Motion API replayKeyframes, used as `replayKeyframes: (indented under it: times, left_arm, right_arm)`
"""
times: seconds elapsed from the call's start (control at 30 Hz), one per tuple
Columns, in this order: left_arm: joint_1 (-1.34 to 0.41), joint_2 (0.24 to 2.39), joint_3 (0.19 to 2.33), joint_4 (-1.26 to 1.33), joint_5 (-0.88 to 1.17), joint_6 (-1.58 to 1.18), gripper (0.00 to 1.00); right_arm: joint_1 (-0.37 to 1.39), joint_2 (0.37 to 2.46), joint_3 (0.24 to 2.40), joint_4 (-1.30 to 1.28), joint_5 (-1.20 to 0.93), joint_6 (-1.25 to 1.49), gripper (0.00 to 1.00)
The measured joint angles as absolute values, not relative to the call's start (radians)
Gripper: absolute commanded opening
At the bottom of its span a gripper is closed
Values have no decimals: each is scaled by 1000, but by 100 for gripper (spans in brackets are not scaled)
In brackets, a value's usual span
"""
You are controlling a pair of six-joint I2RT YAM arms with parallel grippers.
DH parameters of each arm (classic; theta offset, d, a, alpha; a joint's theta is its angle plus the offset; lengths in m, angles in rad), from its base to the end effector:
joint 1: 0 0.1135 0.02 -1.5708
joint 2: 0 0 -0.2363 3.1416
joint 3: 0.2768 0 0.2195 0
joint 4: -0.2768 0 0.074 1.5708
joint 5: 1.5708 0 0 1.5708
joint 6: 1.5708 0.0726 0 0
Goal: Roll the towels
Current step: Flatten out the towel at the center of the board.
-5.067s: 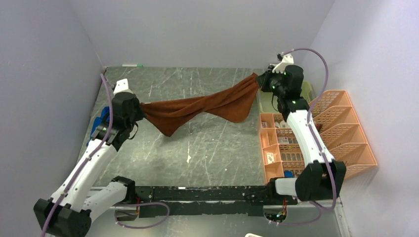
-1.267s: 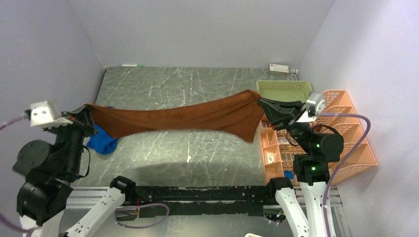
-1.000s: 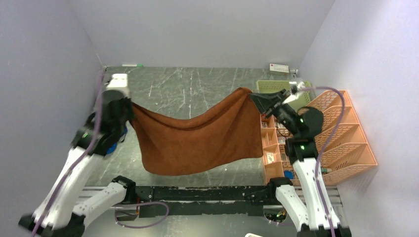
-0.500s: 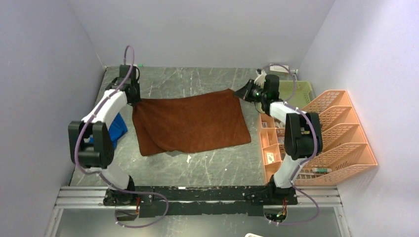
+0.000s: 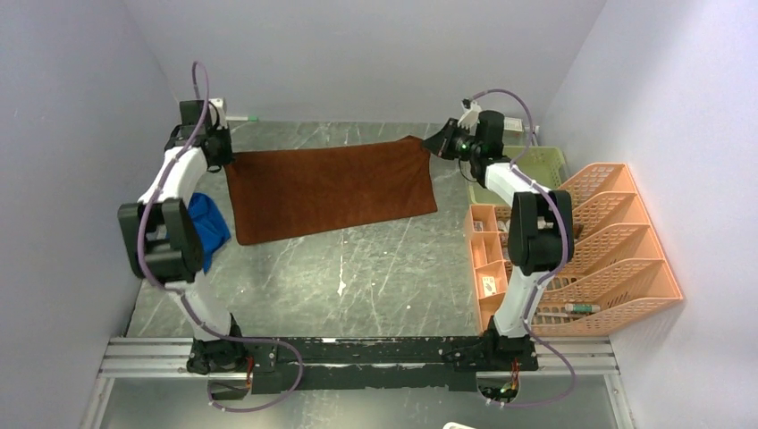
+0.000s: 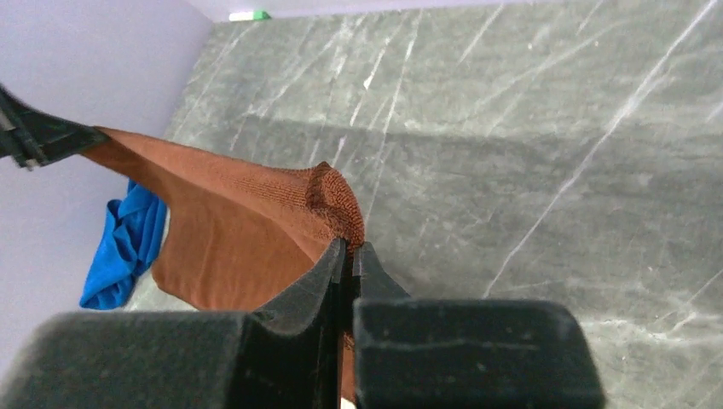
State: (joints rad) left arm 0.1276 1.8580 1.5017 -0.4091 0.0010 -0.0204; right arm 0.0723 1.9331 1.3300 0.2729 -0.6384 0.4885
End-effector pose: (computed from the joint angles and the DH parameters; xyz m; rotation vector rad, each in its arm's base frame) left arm 0.4081 0.0523 0.2211 -0.1723 2.3304 0.0522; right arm 0.4326 0.0747 0.2212 -0.0464 1.9537 0.9801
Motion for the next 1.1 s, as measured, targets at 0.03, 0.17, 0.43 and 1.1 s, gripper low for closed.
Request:
replayKeyframes:
  times: [0.03,0.17,0.43,1.1]
  left_arm:
    - [128,1808,1474,-407,6,-16,7]
    - [130,1438,1464,-340,31,31,7]
    - [136,1054,1337,-261,30,44,7]
    - [126,700,1019,-339,51,27,7]
  right_arm:
    - [72,1912,1320,262,-639,487,0]
    - [73,1695,1372,240,-640,484,0]
    - [74,1260,1182,361,-603,542,0]
    - [80,839,880,177,-520,503,0]
